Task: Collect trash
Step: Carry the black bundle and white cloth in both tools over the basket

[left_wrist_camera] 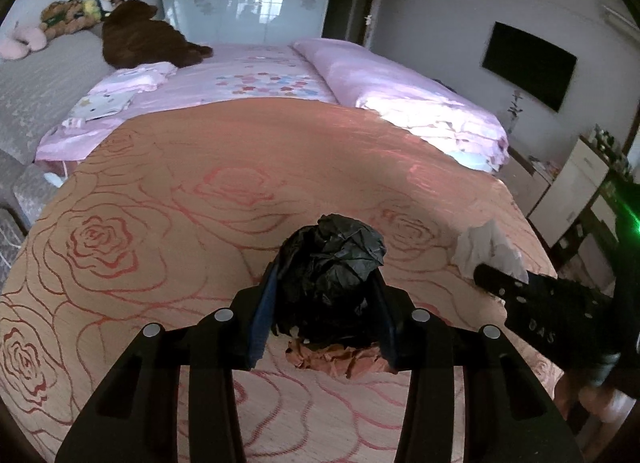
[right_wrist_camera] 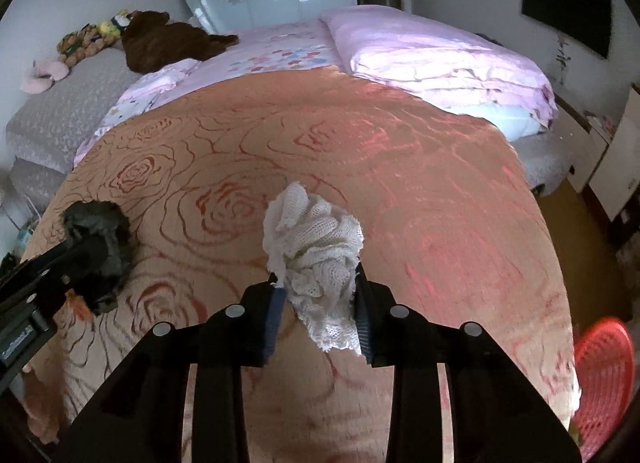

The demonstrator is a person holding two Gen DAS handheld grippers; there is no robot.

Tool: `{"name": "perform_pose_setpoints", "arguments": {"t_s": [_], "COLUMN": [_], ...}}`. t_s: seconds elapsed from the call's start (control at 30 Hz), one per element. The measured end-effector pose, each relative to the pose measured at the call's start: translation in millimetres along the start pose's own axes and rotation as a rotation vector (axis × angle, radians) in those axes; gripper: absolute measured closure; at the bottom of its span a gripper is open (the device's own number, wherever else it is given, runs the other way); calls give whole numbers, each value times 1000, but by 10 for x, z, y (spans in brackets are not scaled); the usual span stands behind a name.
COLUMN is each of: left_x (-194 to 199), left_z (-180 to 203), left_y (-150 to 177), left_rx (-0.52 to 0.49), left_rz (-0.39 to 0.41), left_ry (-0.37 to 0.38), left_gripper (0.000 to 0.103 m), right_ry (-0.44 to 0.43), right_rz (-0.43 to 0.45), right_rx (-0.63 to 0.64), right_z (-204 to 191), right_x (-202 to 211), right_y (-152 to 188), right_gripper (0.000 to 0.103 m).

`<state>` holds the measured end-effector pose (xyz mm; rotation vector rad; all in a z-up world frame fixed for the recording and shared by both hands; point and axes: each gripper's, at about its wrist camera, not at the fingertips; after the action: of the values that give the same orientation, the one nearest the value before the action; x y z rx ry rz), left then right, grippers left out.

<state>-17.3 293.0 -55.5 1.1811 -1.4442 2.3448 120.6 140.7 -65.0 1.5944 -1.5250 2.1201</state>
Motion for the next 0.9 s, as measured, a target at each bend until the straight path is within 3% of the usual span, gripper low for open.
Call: {"name": "perform_pose_setpoints", "arguments": {"t_s": [0.47, 0.9], "left_x": [161, 318], "left_z": [406, 736], "left_y": [174, 295], "left_rx": [-85, -169], "left_rz": [7, 19], "left_ry": [54, 110], "left_gripper": [62, 62], "right_ry": [55, 29], "right_rz": [101, 163], "right_rx": [-106, -187], "right_z": [315, 517], "right_x": [692, 1018], "right_y": [405, 534], "right_gripper": [72, 72]}}
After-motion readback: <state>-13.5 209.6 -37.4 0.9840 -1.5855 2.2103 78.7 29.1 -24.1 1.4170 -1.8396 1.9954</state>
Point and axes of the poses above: each gripper's, at about its wrist camera, not at the fingertips, and x roughly against the way its jaws point, z to its right, y to its underside, and after that the axes turned 6 degrees about x, right-handed
